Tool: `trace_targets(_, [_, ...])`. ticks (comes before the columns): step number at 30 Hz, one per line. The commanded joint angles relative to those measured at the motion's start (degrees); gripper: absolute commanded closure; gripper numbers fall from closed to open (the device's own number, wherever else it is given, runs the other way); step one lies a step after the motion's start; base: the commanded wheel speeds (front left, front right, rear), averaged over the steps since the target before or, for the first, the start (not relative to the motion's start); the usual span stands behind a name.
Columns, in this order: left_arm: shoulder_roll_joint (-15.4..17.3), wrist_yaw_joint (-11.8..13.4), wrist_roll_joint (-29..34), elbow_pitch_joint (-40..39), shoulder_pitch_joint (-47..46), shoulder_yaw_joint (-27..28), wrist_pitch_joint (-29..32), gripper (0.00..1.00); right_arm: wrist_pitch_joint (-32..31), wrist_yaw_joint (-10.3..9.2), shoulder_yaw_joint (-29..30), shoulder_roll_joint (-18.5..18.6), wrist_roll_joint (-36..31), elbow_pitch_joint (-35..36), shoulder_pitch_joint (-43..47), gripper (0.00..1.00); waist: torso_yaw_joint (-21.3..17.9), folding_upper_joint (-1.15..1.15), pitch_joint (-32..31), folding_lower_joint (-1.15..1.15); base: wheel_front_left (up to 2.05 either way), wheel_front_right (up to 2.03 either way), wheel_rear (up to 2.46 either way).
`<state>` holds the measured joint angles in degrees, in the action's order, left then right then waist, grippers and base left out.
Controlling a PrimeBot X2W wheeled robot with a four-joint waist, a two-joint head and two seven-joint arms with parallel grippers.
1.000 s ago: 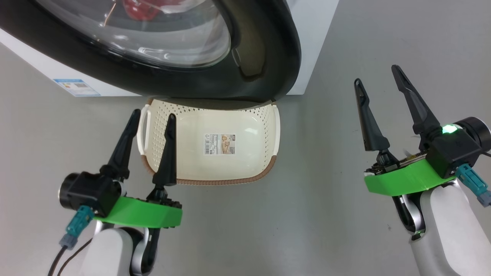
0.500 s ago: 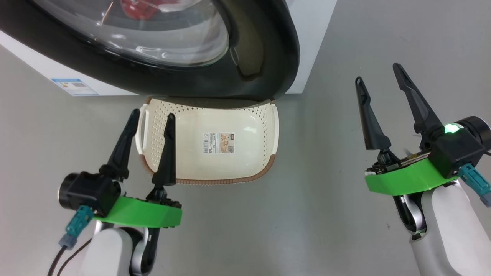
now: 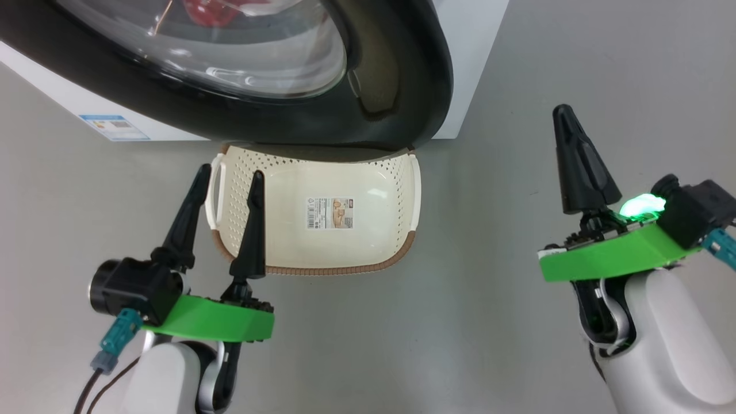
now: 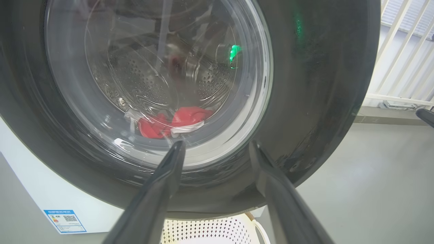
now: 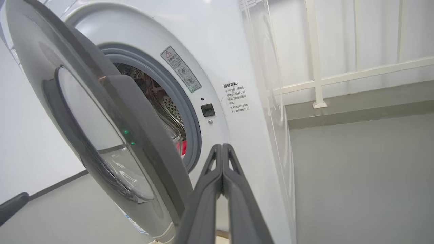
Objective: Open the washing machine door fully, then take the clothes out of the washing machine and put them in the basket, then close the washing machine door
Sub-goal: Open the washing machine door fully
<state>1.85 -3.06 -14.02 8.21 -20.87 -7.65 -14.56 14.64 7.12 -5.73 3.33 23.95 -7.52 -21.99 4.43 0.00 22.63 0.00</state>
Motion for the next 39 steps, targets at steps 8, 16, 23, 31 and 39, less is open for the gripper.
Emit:
trace_targets(8, [1.0,0.2,0.3,-1.4,0.4,1.2,-0.4,0.0,0.1,0.36,-7.2,0.2,22.5,-5.2,-8.0,1.0,0.8,0.0,0.1,0.0,0.0,0.0,0.0])
trace_targets(16, [1.0,0.1,0.2,-1.3,0.3,0.4,-0.4,0.0,-10.1,0.36,-8.6,3.6,49.5,-6.4,-16.5,1.0,2.0,0.0,0.2,0.0,0.0,0.0,0.0])
trace_targets(23, [1.0,0.0,0.3,-1.0,0.0,-0.1,-0.4,0.0,-23.3,0.36,-7.8,4.9,63.2,-12.7,-23.1,1.0,2.8,0.0,0.2,0.0,0.0,0.0,0.0])
trace_targets(31, [1.0,-0.1,0.6,-0.8,-0.4,-0.4,-0.4,0.0,-38.1,0.36,-5.9,4.8,75.1,-22.5,-30.4,1.0,3.5,0.0,0.4,0.0,0.0,0.0,0.0])
trace_targets(39, [1.0,0.2,0.6,-0.9,-0.4,-0.7,-0.4,0.0,-48.3,0.36,-6.0,4.8,80.0,-28.1,-36.0,1.0,4.1,0.0,0.9,0.0,0.0,0.0,0.0])
